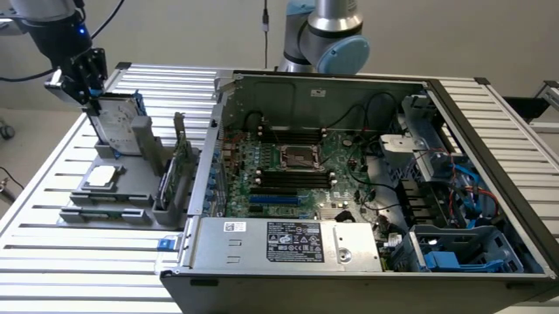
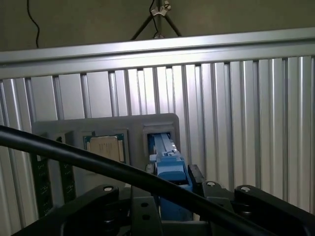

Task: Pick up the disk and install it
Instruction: 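Pick up the disk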

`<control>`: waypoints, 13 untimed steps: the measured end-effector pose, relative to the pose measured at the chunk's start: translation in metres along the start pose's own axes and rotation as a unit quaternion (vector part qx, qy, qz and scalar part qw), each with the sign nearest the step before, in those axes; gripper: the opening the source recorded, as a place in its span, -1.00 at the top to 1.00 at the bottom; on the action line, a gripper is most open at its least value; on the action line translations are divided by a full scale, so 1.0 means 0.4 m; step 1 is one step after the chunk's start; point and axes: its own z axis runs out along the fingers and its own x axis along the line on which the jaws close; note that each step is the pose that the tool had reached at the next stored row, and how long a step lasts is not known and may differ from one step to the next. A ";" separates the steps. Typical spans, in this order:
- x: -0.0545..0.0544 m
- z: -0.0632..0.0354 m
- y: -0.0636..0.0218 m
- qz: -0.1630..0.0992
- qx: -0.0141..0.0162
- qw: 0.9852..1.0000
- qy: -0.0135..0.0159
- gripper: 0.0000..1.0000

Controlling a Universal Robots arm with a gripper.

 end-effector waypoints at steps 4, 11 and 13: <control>0.000 0.000 -0.001 0.000 0.001 1.000 0.007 0.19; 0.000 0.007 -0.002 0.000 0.001 1.000 0.013 0.19; -0.001 0.008 -0.002 0.000 0.001 1.000 0.013 0.19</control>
